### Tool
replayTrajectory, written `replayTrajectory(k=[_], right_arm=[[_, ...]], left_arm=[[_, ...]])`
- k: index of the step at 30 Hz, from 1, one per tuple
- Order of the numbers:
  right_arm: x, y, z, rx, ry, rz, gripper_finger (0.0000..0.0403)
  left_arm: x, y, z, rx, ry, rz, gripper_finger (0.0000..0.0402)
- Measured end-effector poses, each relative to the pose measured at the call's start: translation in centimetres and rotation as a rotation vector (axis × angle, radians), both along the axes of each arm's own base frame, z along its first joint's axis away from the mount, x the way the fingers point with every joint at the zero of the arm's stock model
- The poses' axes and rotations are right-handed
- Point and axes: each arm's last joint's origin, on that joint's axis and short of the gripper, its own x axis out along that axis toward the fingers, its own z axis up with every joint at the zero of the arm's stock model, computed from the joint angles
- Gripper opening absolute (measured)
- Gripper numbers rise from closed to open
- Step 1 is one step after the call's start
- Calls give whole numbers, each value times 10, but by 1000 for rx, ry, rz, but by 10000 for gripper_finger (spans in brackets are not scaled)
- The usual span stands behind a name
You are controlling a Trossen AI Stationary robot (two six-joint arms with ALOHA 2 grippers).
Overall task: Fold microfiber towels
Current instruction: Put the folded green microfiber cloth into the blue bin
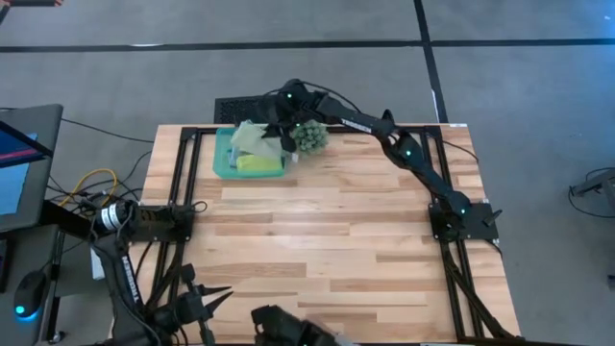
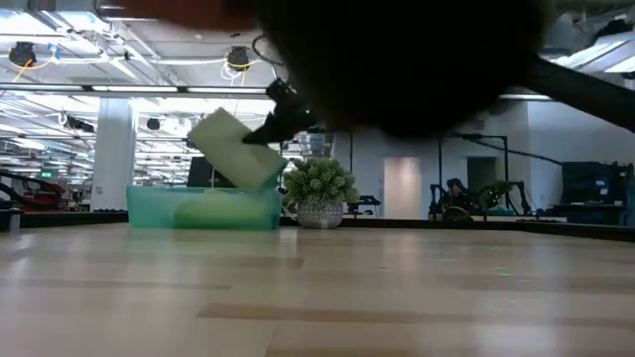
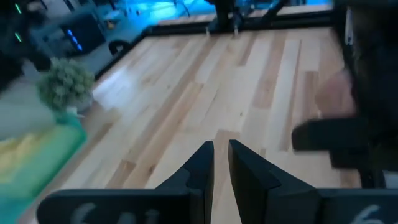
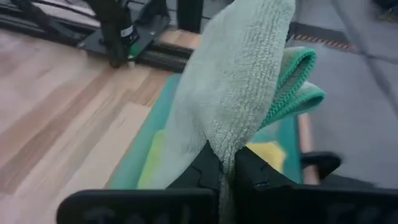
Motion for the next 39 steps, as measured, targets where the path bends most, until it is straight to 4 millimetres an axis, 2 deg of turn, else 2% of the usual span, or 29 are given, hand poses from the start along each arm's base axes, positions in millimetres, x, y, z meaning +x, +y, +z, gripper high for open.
replayTrajectory(k=[4,8,17,28,33,39], right_arm=[[-1,-12,-26,90,32,12,32],[-3,-12,-40,123,89,38,30],[-10,5,-46,47,215,124,30],[-11,4,-40,-12,211,118,46],[-7,4,-37,-41,162,123,85],[1,6,-39,-70,129,100,181]], left_arm=[[7,3,1,58,-19,-10,41],[16,7,2,97,-24,-1,41],[35,18,2,139,-8,49,41],[40,21,2,143,-1,65,41],[42,22,2,131,-5,77,41],[51,28,1,102,-1,127,41]])
